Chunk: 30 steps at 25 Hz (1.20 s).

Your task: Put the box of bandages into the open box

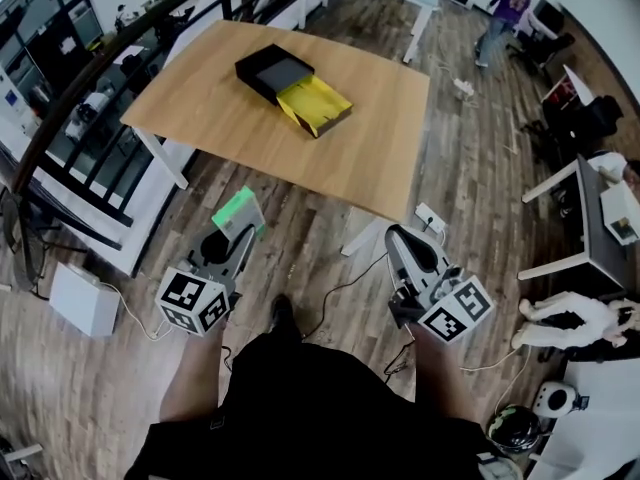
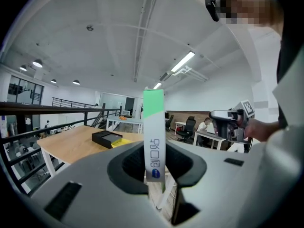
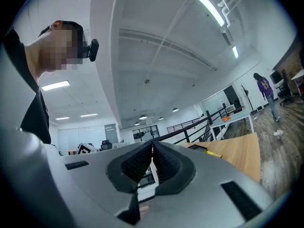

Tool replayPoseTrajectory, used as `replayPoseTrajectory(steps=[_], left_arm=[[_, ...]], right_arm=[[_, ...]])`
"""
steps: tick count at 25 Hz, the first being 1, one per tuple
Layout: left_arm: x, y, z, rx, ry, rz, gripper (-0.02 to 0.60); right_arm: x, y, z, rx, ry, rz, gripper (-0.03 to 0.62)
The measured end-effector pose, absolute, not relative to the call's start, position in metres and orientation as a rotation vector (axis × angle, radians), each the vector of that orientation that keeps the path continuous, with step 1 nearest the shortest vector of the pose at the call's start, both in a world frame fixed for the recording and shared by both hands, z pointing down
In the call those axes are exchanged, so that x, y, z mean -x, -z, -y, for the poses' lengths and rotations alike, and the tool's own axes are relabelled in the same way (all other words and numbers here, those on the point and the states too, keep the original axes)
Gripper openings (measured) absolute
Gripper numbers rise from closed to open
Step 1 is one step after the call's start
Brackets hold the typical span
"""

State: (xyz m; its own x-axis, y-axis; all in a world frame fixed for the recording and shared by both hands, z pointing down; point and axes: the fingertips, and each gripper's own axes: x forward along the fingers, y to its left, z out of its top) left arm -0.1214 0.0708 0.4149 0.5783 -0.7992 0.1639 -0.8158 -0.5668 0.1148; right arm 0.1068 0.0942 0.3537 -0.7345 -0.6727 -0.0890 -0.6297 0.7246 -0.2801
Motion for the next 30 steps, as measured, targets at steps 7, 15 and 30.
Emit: replayPoseTrajectory(steps=[7, 15, 30], left_arm=[[0.165, -0.411, -0.012, -2.621, -0.099, 1.363, 0.097], [0.215, -0.405, 0.019, -2.616, -0.080, 1.403, 0.097], [0.241, -0.414, 0.054, -2.572, -0.088, 1.459, 0.097]], right_arm=[[-0.056, -0.343, -0.031, 1.033, 0.336, -2.785, 0.038], [-0.014, -0.331, 0.008, 1.035, 0.308, -2.802, 0.038], [0.020, -0.336, 0.062, 0.926, 0.325, -2.822, 0.038]])
